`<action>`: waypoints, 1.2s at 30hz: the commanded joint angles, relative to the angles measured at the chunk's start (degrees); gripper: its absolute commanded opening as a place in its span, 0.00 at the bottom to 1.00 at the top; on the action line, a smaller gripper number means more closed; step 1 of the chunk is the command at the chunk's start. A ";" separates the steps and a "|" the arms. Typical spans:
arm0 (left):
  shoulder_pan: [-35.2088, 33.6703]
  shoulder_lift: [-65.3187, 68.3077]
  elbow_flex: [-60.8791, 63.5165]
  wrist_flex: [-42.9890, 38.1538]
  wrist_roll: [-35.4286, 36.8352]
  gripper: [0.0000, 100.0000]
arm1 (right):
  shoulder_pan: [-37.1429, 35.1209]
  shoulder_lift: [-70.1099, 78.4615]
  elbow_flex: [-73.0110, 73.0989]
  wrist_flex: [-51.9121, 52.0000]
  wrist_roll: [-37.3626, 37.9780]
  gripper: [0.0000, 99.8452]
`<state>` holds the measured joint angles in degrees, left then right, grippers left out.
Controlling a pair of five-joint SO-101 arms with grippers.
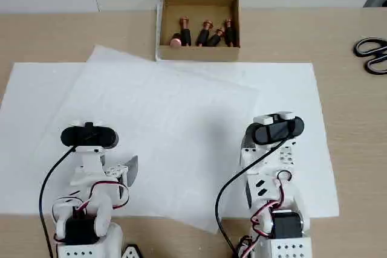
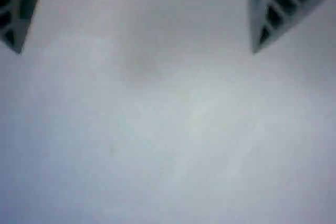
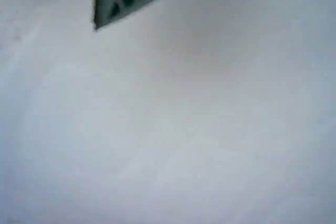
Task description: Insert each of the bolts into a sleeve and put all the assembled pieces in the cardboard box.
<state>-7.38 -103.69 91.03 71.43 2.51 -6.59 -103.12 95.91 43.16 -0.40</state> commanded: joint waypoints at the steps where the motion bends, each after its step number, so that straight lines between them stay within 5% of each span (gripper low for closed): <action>1: -0.18 -0.53 -0.13 -1.41 -0.18 0.26 | 0.22 -0.22 0.53 3.82 -0.44 0.18; 36: -0.18 -0.53 -0.13 -1.41 -0.18 0.26 | 0.22 -0.66 0.53 9.71 -0.44 0.18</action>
<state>-7.38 -103.69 91.12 71.34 2.51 -6.59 -103.12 95.91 52.66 -0.40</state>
